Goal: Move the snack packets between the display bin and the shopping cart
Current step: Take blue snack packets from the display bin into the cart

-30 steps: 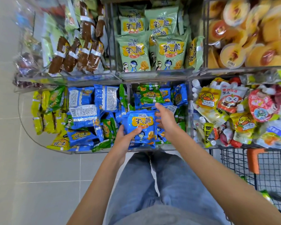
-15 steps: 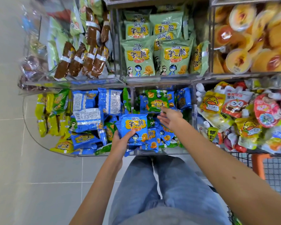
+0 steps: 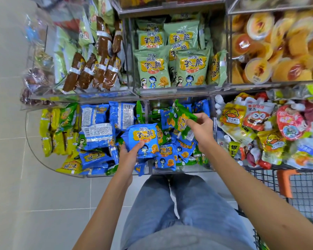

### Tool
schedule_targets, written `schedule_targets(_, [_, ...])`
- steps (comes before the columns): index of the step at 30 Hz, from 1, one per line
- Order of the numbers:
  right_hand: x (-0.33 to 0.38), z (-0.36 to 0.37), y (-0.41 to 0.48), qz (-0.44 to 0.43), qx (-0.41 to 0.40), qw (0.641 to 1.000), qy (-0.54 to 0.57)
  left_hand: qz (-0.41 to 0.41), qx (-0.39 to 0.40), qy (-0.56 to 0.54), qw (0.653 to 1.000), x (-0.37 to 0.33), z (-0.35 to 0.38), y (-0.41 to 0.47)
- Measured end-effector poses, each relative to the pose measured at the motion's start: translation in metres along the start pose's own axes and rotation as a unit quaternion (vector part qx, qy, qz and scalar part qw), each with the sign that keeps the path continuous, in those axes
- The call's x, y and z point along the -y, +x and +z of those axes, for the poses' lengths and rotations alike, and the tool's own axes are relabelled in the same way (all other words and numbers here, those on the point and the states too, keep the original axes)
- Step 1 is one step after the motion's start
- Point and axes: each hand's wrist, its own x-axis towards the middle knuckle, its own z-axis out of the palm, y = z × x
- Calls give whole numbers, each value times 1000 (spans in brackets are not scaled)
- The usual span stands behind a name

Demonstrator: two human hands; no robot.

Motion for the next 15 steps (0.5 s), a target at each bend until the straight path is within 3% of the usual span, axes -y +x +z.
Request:
schedule_targets(5, [17, -15, -23, -22, 158, 987, -30, 2, -9, 21, 1000, -4, -7, 1])
schedule_targets(9, [28, -9, -41, -10, 315, 942, -114, -10, 45, 57, 997, -7, -14, 0])
schedule_targets(11, [31, 4, -48, -40, 298, 948, -105, -25, 80, 67, 994, -9, -16, -4])
schedule_targets(15, [25, 29, -55, -97, 158, 981, -50, -36, 120, -5, 992, -12, -13, -12])
